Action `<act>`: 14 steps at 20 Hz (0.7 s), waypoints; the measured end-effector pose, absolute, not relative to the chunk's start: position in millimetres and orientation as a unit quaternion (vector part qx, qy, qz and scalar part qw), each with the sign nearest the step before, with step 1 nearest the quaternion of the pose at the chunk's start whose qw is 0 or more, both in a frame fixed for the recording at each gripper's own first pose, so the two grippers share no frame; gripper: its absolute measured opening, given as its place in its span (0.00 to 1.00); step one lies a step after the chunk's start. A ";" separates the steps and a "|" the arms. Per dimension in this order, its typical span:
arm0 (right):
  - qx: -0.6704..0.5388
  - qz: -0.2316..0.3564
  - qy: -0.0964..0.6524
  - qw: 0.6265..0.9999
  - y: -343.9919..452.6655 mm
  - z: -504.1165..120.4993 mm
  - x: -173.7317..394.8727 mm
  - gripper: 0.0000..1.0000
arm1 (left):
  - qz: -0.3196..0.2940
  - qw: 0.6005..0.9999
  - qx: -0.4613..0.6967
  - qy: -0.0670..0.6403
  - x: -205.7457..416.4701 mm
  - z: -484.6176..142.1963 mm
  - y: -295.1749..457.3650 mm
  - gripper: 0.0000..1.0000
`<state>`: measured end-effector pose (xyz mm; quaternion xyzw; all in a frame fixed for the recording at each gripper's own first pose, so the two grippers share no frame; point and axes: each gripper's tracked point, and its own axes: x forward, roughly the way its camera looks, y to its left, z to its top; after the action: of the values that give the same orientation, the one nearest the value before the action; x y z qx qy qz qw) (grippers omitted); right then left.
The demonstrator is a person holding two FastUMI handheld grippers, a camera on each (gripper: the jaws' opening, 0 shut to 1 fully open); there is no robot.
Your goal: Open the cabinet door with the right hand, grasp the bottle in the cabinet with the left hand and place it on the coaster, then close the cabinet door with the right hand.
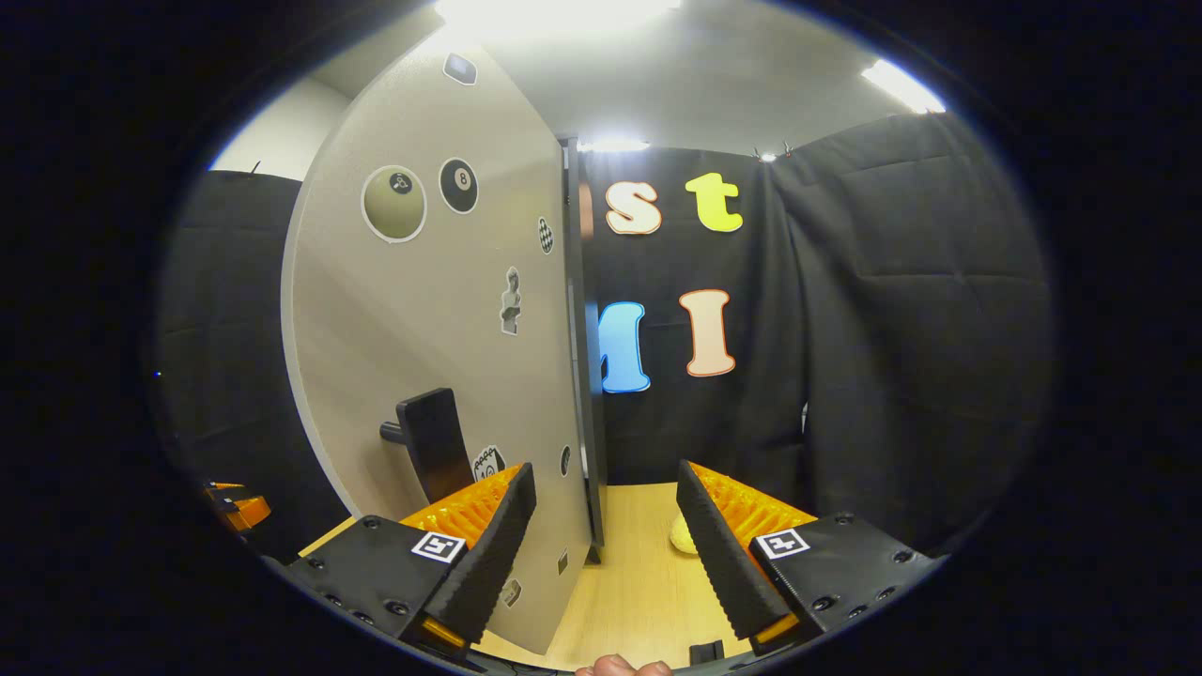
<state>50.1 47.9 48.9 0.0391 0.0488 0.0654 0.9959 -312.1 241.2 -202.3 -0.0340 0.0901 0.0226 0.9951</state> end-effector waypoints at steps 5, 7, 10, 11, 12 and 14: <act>0.046 0.056 0.044 0.996 86.7 49.4 47.1 0.89 | 0.008 0.995 -0.040 0.092 -306.7 -209.8 273.1 0.82; 0.049 0.058 0.045 0.996 102.9 47.2 48.6 0.89 | 0.007 0.995 -0.043 0.094 -305.1 -213.5 285.4 0.82; 0.047 0.055 0.044 0.996 124.7 45.4 54.1 0.89 | 0.006 0.994 -0.050 0.098 -303.9 -221.1 308.4 0.82; 0.046 0.054 0.042 0.997 131.6 45.4 55.9 0.89 | 0.005 0.994 -0.052 0.099 -303.2 -221.8 314.8 0.84; 0.045 0.054 0.042 0.997 140.1 45.0 56.6 0.90 | 0.004 0.994 -0.053 0.099 -302.1 -223.7 320.5 0.84; 0.048 0.056 0.043 0.996 155.7 43.5 58.3 0.90 | 0.003 0.993 -0.057 0.102 -299.8 -226.2 331.2 0.84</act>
<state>58.3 155.7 43.5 0.0483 0.0433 0.0562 0.9963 -299.8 331.2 -226.2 -0.0565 0.1016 0.0034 0.9932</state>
